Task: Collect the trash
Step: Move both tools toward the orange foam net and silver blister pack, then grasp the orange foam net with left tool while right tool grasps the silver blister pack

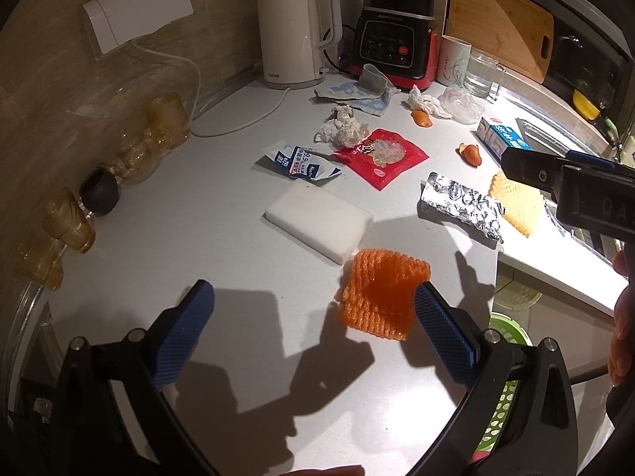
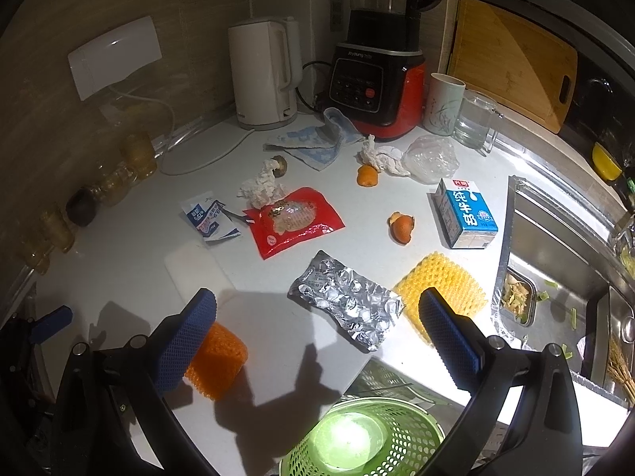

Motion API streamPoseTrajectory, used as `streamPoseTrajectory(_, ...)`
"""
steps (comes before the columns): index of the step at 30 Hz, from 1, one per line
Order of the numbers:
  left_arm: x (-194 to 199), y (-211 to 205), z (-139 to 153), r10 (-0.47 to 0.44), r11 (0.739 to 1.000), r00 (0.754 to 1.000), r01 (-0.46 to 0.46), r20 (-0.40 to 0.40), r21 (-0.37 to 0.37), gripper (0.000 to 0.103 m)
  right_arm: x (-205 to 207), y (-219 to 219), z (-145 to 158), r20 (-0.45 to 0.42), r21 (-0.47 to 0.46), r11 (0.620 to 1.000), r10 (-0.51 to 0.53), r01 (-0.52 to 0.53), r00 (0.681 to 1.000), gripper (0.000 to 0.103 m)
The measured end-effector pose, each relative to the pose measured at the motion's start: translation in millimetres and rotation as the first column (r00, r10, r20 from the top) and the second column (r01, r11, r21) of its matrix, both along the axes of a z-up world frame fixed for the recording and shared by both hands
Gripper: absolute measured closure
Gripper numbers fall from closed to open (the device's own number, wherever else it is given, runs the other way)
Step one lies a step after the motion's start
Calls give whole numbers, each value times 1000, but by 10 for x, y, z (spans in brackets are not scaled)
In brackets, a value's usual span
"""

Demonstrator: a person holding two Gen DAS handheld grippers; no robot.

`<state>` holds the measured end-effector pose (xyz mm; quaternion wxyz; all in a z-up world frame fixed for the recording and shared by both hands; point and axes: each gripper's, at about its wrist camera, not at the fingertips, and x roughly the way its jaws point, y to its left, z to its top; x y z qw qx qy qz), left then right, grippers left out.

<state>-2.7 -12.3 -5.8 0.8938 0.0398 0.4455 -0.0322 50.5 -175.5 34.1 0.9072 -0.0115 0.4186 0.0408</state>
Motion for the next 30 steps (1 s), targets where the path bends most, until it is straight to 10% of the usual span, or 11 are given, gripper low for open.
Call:
streamPoseTrajectory(19, 428, -293, -758, -152, 988, 985, 151, -86, -20, 9, 124, -433, -513, -65, -35, 999, -24, 22, 998, 2)
streamPoseTrajectory(30, 445, -467, -806, -171, 966, 979, 145, -107, -215, 78, 515, -311, -846, -116, -87, 954, 277, -288, 954, 2)
